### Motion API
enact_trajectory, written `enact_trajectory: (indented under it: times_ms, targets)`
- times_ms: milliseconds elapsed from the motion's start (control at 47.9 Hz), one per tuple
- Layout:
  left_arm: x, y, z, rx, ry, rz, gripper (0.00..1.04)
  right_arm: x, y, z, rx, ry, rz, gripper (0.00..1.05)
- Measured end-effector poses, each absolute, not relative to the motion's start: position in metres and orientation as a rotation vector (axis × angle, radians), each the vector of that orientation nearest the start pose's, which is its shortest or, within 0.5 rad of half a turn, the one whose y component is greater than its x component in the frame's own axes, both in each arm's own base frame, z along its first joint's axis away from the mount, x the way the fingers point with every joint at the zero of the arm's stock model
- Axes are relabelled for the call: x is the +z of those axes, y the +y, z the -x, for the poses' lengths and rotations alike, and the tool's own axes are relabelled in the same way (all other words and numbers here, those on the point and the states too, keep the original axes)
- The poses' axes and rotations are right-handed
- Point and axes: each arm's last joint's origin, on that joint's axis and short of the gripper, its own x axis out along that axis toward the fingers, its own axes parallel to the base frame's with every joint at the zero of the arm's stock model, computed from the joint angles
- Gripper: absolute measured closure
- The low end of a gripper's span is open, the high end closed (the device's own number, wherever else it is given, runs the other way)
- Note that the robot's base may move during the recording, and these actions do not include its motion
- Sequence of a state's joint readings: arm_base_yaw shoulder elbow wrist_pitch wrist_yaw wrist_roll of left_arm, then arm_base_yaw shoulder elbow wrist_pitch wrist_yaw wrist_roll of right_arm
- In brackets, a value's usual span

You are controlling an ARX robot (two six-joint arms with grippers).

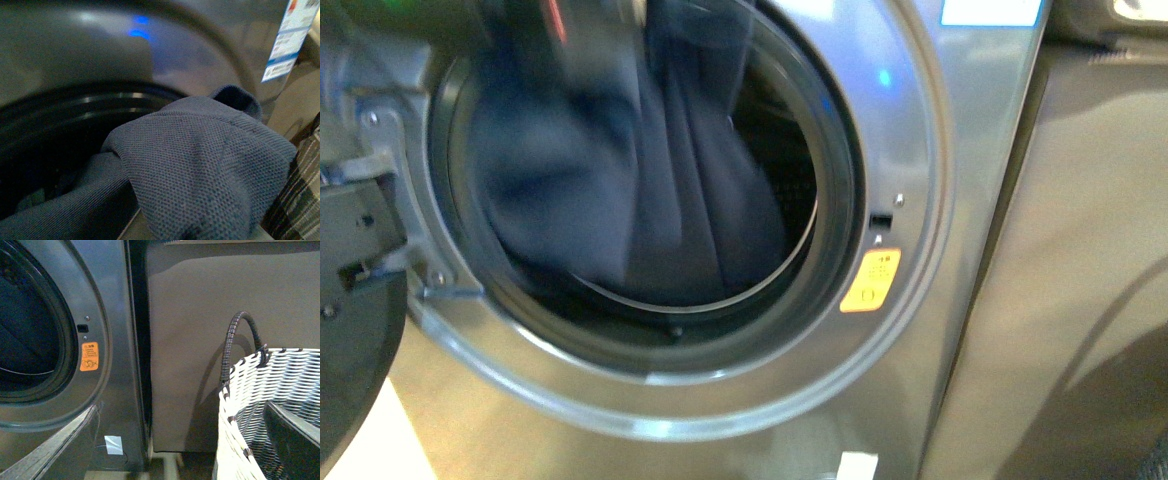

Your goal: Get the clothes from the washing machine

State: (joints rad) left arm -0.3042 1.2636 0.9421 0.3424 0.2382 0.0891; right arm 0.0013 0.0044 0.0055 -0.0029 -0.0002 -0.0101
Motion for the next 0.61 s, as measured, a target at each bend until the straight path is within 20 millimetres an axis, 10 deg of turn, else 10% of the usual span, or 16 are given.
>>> enact_trajectory:
  times_ms: [606]
  targets:
    - [0.453, -0.129, -0.219, -0.691, -0.282, -0.066, 0.98, 0.165, 0.0, -0.098, 0.002, 0.002, 0.01, 0.07]
